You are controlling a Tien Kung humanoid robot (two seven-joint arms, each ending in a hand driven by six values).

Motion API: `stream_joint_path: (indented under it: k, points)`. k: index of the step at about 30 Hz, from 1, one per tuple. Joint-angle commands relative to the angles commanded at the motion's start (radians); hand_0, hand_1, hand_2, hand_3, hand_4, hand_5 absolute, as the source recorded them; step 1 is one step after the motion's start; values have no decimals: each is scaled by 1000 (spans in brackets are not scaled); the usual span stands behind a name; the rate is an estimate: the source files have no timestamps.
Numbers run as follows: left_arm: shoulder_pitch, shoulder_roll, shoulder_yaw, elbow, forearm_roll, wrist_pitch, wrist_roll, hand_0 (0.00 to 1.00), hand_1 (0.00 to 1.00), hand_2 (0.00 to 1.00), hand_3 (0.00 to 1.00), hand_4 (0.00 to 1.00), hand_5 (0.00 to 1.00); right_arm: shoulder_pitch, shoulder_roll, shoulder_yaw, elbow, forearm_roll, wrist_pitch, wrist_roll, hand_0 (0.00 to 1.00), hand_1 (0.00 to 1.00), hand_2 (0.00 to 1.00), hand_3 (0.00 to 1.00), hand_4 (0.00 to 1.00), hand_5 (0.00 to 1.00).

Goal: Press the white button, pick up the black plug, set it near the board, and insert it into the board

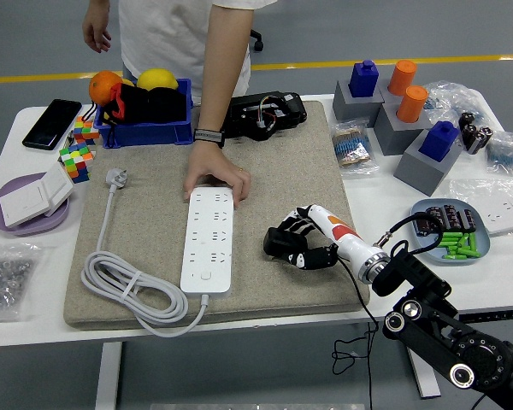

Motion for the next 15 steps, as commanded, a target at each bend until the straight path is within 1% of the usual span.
stream_joint_path:
  k: [15]
  points:
    - [0, 0, -4, 0, 3, 0, 0, 652, 643, 642, 684, 582, 30, 5, 1, 0, -4, -4, 2, -8, 622, 652, 631, 518, 845, 2]
